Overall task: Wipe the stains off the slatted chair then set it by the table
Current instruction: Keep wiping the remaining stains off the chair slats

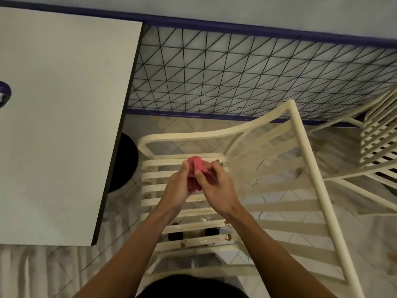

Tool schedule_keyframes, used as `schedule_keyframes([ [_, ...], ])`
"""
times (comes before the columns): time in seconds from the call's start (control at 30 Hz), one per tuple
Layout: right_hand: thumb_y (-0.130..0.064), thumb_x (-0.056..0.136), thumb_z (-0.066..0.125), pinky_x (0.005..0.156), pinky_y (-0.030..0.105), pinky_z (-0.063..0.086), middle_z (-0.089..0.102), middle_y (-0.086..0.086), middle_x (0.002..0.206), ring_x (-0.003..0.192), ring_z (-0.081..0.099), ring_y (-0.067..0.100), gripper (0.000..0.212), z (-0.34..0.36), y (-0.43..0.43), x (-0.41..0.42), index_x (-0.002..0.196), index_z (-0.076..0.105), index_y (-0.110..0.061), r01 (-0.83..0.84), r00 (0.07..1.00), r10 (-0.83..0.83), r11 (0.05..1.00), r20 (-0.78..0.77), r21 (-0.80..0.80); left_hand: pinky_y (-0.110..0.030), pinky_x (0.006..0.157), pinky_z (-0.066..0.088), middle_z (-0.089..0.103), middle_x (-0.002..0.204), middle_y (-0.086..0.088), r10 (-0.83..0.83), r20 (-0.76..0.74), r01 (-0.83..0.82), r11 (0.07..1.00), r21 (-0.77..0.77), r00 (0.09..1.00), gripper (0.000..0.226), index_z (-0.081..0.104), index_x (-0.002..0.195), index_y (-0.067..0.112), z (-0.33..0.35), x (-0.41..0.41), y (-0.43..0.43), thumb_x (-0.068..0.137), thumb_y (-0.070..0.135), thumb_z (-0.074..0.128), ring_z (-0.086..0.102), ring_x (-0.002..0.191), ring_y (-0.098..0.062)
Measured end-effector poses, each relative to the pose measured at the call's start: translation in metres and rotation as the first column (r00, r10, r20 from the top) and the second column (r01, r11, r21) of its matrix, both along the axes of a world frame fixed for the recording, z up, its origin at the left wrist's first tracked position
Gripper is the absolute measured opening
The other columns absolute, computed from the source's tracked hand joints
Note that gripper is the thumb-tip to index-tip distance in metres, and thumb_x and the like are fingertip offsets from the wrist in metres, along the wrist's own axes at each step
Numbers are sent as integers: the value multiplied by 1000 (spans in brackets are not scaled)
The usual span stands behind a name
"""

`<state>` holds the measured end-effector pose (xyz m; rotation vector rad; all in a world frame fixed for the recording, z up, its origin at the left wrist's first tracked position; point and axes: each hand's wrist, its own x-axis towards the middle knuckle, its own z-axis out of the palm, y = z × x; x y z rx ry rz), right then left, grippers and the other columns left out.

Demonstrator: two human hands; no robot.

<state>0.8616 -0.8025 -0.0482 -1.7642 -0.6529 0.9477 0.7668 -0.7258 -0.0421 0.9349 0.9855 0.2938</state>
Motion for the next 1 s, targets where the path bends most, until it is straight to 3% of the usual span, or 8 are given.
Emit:
schedule_keyframes([
  [0.13,-34,85,77,85,22,55,67,-14,105,100,65,2,39,-6,0,3,118,58,-24,-72,996,71,997,-59,-14,-43,112,36,64,130,-15,22,226,55,943,-327,974,87,58,134,10,-4,-2,4,94,71,10,57,128,-25],
  [0.33,-27,71,89,81,24,58,68,-9,101,92,68,5,54,-24,5,34,112,53,-28,-33,996,26,996,-80,-83,-48,122,10,53,145,-11,-60,321,193,895,-401,945,112,44,147,11,-14,-3,14,80,88,0,42,141,-25],
  [0.43,-16,83,79,75,23,57,68,-6,98,86,68,5,41,-35,8,56,112,54,-27,18,995,-25,997,-95,-74,-53,120,17,57,141,-8,-44,226,140,892,-431,973,109,51,143,11,-26,3,20,81,87,3,47,136,-27],
  [0.63,-17,97,63,85,37,60,69,7,109,98,70,21,19,-91,8,96,112,54,-23,96,954,-127,987,-273,-127,-49,104,46,73,114,7,-213,-213,179,969,-168,953,58,68,120,23,-63,36,31,100,61,29,69,106,-19],
  [0.77,-19,92,69,88,50,59,67,5,114,103,69,23,36,-146,7,132,120,48,-26,106,955,-152,977,-255,-187,-42,99,51,71,110,12,-202,-388,296,935,198,899,29,72,108,29,-104,59,64,101,45,49,66,103,-11],
  [0.87,-5,87,72,87,56,57,70,3,110,102,70,27,52,-189,16,161,118,47,-39,14,986,-49,978,-162,-210,-35,96,47,67,116,7,-76,-437,324,785,528,896,25,69,118,25,-141,75,115,100,36,56,59,112,-16],
  [0.93,-1,83,74,79,47,61,72,5,106,90,74,21,59,-215,23,175,116,48,-42,-29,997,10,967,-79,-252,-41,97,44,65,120,-1,-9,-582,517,470,715,813,32,66,122,22,-164,85,152,99,40,53,54,111,-24],
  [1.0,-4,87,72,63,22,58,70,-2,96,71,70,1,43,-238,36,184,113,51,-29,-51,993,80,950,82,-309,-45,101,35,62,127,-3,-33,-766,752,220,622,643,43,60,129,23,-187,95,180,99,50,44,50,115,-28],
])
